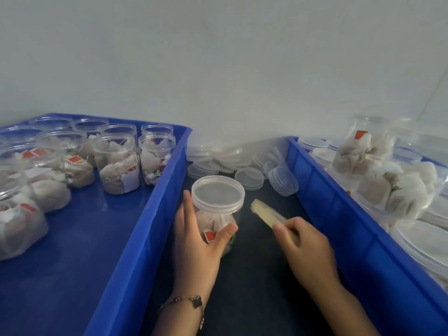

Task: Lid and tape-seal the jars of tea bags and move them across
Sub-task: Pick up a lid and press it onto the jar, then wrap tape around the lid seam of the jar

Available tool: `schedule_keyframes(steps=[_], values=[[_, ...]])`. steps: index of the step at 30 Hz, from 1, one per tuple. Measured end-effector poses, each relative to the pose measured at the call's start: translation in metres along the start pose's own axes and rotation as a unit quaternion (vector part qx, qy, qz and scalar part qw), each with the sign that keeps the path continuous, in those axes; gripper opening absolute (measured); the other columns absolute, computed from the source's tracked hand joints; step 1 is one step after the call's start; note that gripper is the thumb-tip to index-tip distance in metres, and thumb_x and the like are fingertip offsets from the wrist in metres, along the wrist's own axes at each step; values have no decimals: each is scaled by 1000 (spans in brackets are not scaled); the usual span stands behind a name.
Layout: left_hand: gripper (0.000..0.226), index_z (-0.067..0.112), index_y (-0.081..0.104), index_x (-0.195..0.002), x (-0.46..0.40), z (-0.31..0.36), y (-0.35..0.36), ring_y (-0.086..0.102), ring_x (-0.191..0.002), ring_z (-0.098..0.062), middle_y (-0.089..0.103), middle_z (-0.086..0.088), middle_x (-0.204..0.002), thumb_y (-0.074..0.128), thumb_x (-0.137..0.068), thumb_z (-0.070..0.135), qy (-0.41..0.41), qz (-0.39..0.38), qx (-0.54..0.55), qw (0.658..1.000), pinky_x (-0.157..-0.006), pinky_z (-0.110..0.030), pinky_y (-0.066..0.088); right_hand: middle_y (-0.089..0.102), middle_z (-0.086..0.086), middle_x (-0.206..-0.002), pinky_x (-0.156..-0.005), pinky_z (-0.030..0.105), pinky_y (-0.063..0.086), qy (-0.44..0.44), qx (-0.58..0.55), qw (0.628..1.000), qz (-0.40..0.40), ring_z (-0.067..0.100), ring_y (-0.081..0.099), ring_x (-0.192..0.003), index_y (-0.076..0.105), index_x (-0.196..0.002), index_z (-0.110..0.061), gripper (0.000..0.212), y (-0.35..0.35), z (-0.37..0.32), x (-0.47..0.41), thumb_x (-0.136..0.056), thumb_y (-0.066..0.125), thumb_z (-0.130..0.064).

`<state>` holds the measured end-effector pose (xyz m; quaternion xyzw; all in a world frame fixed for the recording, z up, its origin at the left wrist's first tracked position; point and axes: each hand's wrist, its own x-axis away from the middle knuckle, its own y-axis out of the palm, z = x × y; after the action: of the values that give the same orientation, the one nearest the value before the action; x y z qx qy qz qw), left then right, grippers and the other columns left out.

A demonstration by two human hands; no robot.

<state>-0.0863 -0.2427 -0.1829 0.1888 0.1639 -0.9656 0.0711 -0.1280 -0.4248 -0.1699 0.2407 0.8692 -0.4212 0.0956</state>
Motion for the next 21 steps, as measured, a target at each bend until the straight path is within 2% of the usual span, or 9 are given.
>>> schedule_keyframes(steps=[2,3,5,7,9,11,16,18,21], values=[[111,37,-13,-141,7,12,-1,22,-138,-22,15,-4,-153,42,-59,87,-20,20,-45,999,-108,-33,22,55,-1,-54,-52,37,45,16,-111,988,110,8,52,-51,58,-60,-18,58,-10,-3,2,-80,38,-69],[113,29,-7,-146,11,19,-2,27,-135,-29,19,-12,-151,36,-62,90,3,52,-58,997,-109,-39,23,54,2,-50,-50,36,42,15,-154,975,160,10,50,-47,57,-53,-14,63,-15,-4,3,-82,37,-66],[94,9,24,-144,17,31,-1,50,-109,-37,38,-22,-134,41,-79,75,135,120,-62,981,-96,-44,38,58,2,-51,-48,36,42,-7,-186,959,212,13,52,-46,58,-48,-18,59,-21,-5,5,-84,32,-55],[58,8,40,-128,27,41,4,57,-83,-24,46,-10,-118,48,-90,50,270,131,-28,953,-78,-32,49,58,3,-52,-46,40,45,-46,-175,958,221,16,53,-45,60,-49,-21,55,-25,-9,7,-88,31,-46],[43,13,47,-128,38,51,9,58,-80,-11,48,3,-116,45,-95,41,318,72,-2,945,-76,-13,46,53,5,-46,-43,43,45,-86,-157,955,238,17,50,-41,61,-51,-23,52,-28,-12,9,-91,32,-38],[42,14,50,-128,47,55,13,57,-84,-3,52,8,-114,43,-97,41,304,45,5,951,-77,-8,43,50,2,-42,-42,44,45,-100,-140,953,249,16,49,-39,61,-53,-24,50,-30,-14,10,-92,32,-37],[42,29,57,-115,48,55,12,56,-85,-3,52,25,-105,51,-82,54,146,64,60,985,-70,-12,46,47,-2,-38,-41,41,44,-120,-76,962,232,17,47,-37,64,-50,-13,59,-25,-17,13,-90,28,-37],[41,39,56,-106,46,53,11,55,-88,-4,53,25,-100,57,-75,67,114,42,53,991,-70,-12,45,45,-2,-37,-36,38,41,-155,-41,957,243,17,44,-33,63,-48,-8,59,-25,-20,13,-91,30,-31],[44,40,59,-95,42,51,11,56,-90,-1,58,20,-93,59,-62,68,95,25,72,993,-71,-11,45,44,2,-36,-32,36,37,-193,-20,948,252,20,41,-31,60,-45,-4,57,-24,-21,13,-91,33,-24]])
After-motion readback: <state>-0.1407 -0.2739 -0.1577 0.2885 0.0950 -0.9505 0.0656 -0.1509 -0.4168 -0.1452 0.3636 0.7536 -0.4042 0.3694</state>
